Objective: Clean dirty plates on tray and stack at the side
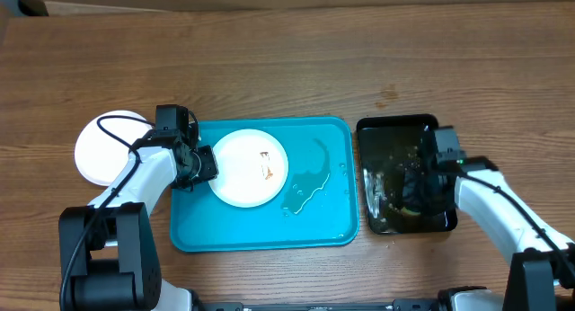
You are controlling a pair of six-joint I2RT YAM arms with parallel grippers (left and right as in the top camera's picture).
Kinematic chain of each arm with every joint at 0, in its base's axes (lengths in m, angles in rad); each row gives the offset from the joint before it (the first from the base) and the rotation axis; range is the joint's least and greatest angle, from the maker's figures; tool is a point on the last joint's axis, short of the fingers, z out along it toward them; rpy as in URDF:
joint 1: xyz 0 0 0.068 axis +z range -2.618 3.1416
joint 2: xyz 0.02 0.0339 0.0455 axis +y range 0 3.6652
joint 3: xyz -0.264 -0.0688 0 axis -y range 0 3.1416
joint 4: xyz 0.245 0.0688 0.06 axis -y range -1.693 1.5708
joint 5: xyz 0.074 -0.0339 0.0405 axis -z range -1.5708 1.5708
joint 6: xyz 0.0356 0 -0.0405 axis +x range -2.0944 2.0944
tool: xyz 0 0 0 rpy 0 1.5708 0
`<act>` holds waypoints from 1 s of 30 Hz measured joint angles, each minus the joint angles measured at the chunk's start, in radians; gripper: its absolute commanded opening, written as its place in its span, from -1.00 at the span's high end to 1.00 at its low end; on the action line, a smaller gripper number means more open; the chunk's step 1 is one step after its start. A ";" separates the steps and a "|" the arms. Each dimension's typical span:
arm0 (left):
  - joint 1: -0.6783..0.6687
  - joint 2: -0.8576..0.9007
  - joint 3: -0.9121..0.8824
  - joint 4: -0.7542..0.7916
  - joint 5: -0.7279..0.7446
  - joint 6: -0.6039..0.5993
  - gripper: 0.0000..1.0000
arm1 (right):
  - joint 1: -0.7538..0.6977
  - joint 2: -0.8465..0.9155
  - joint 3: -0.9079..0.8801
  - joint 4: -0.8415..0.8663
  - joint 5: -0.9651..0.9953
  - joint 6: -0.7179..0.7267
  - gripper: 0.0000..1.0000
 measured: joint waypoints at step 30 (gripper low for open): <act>0.001 -0.001 0.000 0.011 0.062 0.035 0.92 | 0.000 -0.089 0.233 -0.199 -0.030 -0.035 0.92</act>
